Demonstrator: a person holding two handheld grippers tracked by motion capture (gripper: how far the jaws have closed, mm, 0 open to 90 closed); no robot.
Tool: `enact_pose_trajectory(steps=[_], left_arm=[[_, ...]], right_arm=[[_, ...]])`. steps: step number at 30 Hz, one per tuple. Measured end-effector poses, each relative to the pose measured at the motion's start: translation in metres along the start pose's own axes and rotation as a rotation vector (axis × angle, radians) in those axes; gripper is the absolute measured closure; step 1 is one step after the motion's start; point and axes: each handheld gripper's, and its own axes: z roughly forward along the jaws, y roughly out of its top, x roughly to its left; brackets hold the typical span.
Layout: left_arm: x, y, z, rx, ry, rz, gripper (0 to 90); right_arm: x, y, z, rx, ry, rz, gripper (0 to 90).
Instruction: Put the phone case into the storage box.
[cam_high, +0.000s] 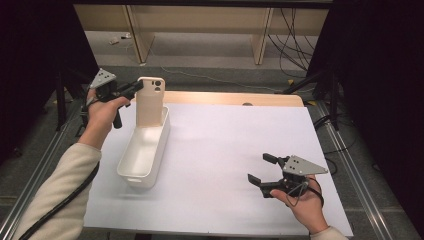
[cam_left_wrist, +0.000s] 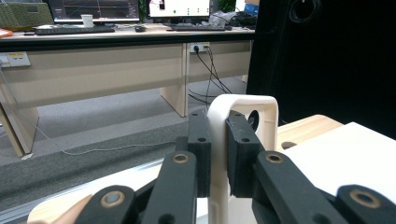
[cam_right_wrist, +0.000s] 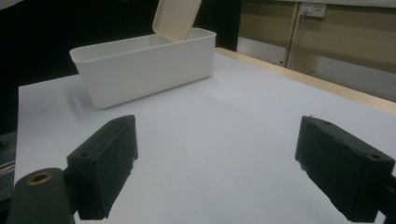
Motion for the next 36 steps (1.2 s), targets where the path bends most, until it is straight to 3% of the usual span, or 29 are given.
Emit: enact_pose_trajectory(steps=[31,33,36], left_arm=[[-0.002,-0.004,0.016,0.019,-0.004,0.005,81.7],[-0.001,-0.004,0.016,0.019,-0.004,0.004,81.6],[-0.001,-0.004,0.016,0.021,-0.004,0.006,81.6]], right_arm=[[0.002,-0.002,0.001,0.013,0.016,0.028,14.3],[0.0,-0.002,0.002,-0.003,0.008,0.001,14.3],[0.0,-0.002,0.002,-0.002,0.006,0.001,14.2]])
